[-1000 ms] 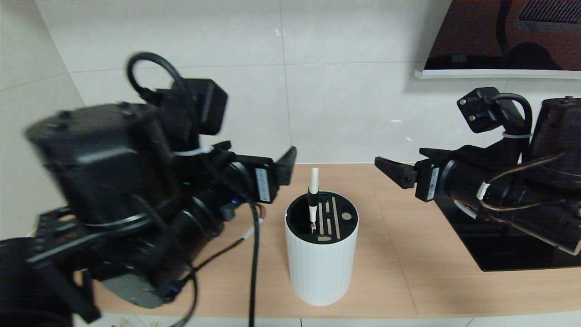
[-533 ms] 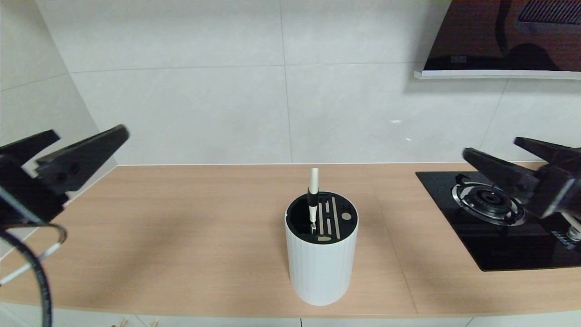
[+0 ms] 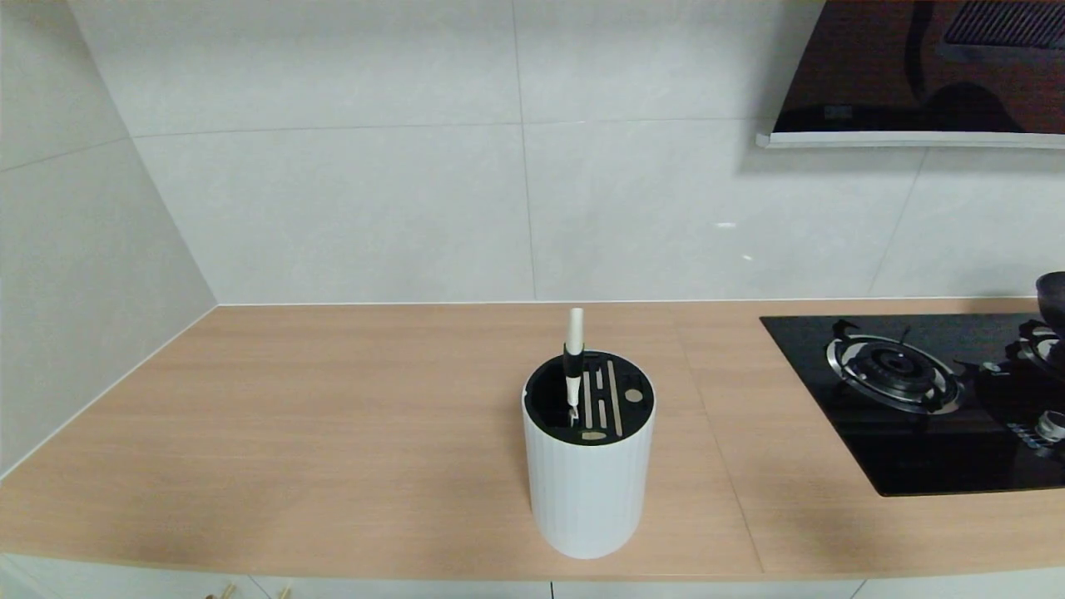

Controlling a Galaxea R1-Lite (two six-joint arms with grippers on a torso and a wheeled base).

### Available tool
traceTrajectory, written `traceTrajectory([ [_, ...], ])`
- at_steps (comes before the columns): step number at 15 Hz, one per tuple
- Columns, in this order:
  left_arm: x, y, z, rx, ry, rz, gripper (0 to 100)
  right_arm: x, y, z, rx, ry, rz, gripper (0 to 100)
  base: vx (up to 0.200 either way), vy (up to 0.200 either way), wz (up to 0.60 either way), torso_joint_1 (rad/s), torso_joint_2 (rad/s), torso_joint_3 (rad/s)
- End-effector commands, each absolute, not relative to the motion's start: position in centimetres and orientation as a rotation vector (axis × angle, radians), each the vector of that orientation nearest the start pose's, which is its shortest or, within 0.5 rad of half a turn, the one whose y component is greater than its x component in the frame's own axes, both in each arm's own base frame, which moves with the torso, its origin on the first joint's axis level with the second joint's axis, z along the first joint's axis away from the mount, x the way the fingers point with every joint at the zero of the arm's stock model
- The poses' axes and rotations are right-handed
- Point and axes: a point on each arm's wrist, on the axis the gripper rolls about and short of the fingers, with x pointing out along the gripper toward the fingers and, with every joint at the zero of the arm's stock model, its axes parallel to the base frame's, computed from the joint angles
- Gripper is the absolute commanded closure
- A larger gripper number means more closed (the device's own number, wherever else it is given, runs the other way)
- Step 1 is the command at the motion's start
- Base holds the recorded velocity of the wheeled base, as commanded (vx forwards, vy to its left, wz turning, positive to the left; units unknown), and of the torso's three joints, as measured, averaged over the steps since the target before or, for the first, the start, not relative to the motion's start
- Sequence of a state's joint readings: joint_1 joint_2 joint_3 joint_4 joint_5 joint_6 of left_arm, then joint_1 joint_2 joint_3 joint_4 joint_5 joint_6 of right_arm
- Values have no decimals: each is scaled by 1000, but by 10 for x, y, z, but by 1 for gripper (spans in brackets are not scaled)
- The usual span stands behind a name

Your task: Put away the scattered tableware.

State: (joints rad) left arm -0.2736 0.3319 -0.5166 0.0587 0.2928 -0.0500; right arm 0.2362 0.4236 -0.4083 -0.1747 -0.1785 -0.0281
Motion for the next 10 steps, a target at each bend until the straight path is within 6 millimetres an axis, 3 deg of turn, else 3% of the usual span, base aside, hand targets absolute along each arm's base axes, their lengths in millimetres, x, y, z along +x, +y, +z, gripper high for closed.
traceTrajectory([
  [1,-66,18,197,-85,-263,90,0,-55,-9,183,6,-308,6,0,0,0,0,0,0,0],
  [4,-69,10,191,-102,-291,242,0,-61,-3,176,-9,-332,-39,0,0,0,0,0,0,0],
  [6,-78,6,175,-76,-322,239,0,-60,0,159,-25,-321,7,0,0,0,0,0,0,0],
  [8,-67,6,161,-79,-261,261,0,-52,0,146,-18,-284,4,0,0,0,0,0,0,0],
  [10,-48,4,129,-54,-128,166,0,-34,0,111,-22,-152,4,0,0,0,0,0,0,0],
])
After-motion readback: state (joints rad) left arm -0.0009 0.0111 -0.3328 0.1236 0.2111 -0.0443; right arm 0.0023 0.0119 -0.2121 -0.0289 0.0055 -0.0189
